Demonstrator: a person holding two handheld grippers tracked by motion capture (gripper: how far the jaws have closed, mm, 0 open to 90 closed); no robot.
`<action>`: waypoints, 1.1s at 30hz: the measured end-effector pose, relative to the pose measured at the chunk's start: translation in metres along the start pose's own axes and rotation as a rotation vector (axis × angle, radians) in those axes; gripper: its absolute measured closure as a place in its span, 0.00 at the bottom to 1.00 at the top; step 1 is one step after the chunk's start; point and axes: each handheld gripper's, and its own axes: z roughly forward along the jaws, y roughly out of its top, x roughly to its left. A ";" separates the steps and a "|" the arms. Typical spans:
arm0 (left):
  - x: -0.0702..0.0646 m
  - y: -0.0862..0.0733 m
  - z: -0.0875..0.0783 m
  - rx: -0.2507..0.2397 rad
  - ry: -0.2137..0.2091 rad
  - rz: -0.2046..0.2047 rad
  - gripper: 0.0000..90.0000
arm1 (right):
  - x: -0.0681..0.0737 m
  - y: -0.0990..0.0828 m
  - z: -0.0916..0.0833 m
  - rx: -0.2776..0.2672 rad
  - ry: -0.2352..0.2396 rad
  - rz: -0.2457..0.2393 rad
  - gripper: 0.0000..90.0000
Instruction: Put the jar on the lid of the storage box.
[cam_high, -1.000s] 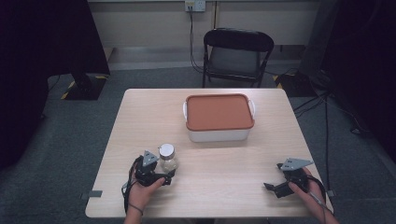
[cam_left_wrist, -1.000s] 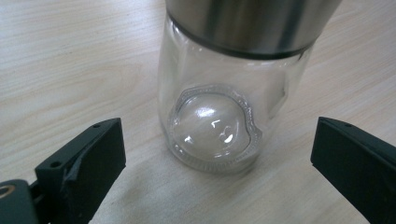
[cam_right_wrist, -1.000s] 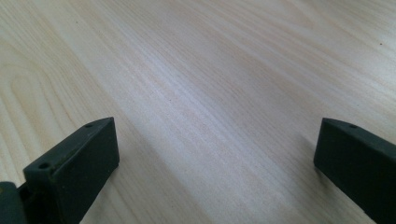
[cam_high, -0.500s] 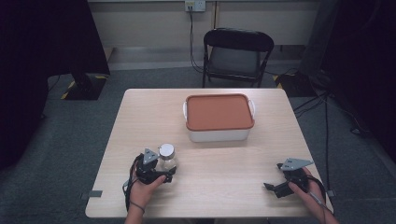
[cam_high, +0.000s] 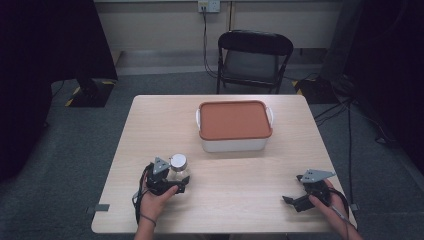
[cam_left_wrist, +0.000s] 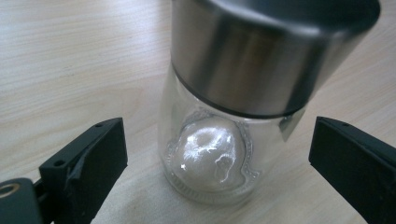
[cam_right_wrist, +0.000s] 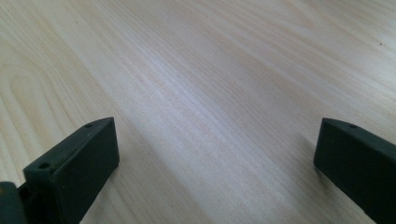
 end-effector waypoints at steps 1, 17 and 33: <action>0.000 0.001 0.000 0.000 0.002 0.002 0.05 | 0.000 0.000 0.000 0.000 0.000 0.000 0.00; 0.000 0.006 0.001 -0.020 -0.008 -0.012 0.06 | 0.000 0.000 0.000 0.000 0.000 0.000 0.00; 0.000 0.014 0.002 -0.041 -0.013 -0.024 0.08 | 0.000 0.000 0.000 0.000 0.000 0.000 0.00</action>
